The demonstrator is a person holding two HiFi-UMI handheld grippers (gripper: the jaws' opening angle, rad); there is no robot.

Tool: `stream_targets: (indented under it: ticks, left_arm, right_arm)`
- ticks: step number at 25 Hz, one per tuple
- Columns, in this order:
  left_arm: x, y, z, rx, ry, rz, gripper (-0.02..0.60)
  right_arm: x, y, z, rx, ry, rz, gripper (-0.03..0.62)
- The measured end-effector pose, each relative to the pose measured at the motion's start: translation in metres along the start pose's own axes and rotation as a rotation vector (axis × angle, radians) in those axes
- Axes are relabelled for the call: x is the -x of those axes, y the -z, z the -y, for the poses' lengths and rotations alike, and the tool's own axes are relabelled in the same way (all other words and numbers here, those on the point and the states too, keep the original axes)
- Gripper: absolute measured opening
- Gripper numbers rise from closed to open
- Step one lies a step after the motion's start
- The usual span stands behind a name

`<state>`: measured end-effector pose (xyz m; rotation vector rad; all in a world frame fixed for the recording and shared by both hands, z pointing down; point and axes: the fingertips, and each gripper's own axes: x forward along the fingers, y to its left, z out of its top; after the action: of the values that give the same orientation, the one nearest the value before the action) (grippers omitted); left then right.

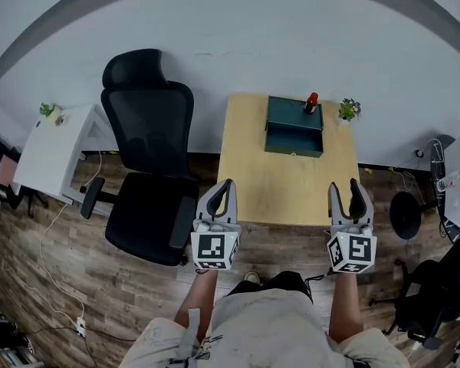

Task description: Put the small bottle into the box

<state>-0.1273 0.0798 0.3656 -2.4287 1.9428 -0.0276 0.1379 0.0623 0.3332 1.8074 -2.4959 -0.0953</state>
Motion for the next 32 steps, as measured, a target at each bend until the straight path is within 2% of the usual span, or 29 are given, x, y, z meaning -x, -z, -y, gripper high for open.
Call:
stream_targets:
  ticks: [6,15,23,32]
  left_arm:
    - [-0.031,-0.007,-0.006,-0.003,0.02,0.023,0.008]
    - [-0.109,-0.026,-0.012,-0.026,0.015,0.067,0.008]
    - [-0.182,-0.038,-0.019,-0.033,-0.017,0.078,0.008]
    - [-0.242,-0.037,-0.016,-0.052,-0.016,0.058,0.008]
  right_arm:
    - [-0.03,0.0,0.007,0.001,0.008,0.006,0.222]
    - [-0.108,0.005,0.046,-0.016,0.004,0.033,0.222]
    - [-0.171,-0.004,0.092,-0.003,0.012,0.068,0.222]
    - [-0.222,0.007,0.121,-0.02,0.004,0.043,0.222]
